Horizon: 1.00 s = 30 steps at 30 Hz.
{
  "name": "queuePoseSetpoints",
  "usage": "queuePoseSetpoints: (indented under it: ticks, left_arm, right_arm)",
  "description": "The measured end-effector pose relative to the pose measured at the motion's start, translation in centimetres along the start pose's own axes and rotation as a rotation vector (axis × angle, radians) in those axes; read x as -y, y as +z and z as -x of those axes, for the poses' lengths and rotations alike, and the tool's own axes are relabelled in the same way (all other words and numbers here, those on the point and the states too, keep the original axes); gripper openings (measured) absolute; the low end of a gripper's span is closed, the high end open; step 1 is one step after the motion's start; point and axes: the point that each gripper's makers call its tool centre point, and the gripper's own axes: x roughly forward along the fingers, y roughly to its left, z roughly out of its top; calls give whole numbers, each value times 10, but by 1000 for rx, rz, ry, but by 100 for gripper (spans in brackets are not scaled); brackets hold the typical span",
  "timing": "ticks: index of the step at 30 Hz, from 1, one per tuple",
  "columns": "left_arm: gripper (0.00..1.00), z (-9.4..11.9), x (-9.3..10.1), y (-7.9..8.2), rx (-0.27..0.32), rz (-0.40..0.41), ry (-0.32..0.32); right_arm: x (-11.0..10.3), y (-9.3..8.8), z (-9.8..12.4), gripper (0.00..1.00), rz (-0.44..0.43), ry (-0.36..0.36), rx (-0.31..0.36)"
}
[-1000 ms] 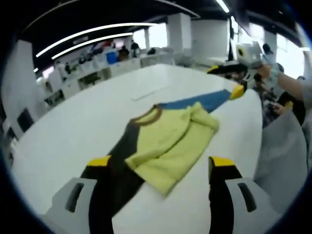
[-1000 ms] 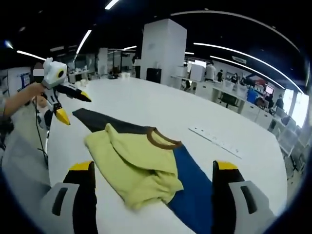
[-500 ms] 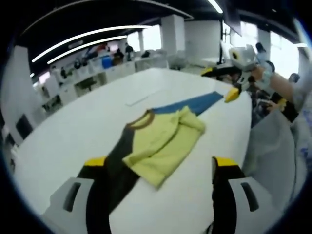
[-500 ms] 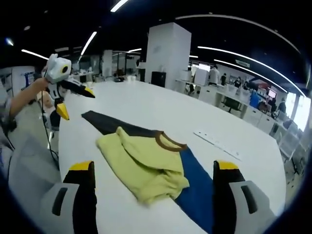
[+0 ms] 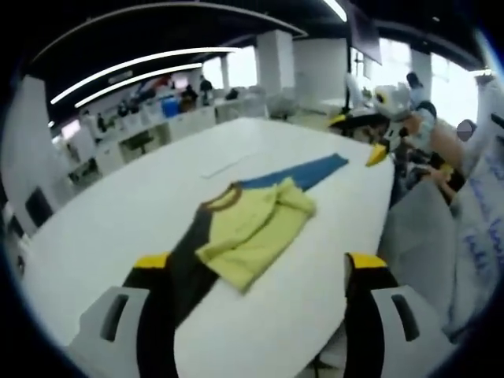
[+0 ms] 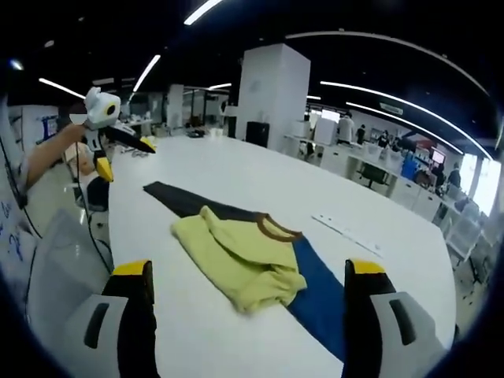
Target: Fold the garment on the visible template until the final outline fits inside the template.
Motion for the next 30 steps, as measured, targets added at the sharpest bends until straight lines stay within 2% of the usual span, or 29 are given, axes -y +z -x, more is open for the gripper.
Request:
queuePoseSetpoints:
  ticks: [2,4,8,12,15,22,30]
  left_arm:
    - [84,6,-1,1,17,14,19]
    - [85,11,1,0,8,10,27]
    - [87,19,11,-1,2,-1,8]
    - [96,22,13,-5,-1,7,19]
    - [94,25,17,-10,-5,13,20]
    - [99,31,32,-17,-6,31,4]
    - [99,35,42,-25,-9,56,8]
  right_arm:
    - [2,-1,8,100,-2,-4,3]
    - [1,-2,15,100,-4,-10,4]
    - [-3,-6,26,100,-14,-16,4]
    - [-11,-12,35,100,-14,-10,-9]
    - [-15,-14,41,100,-25,-6,-9]
    - [-18,-18,53,100,-60,-33,6]
    - [-24,-25,60,100,-97,-44,11]
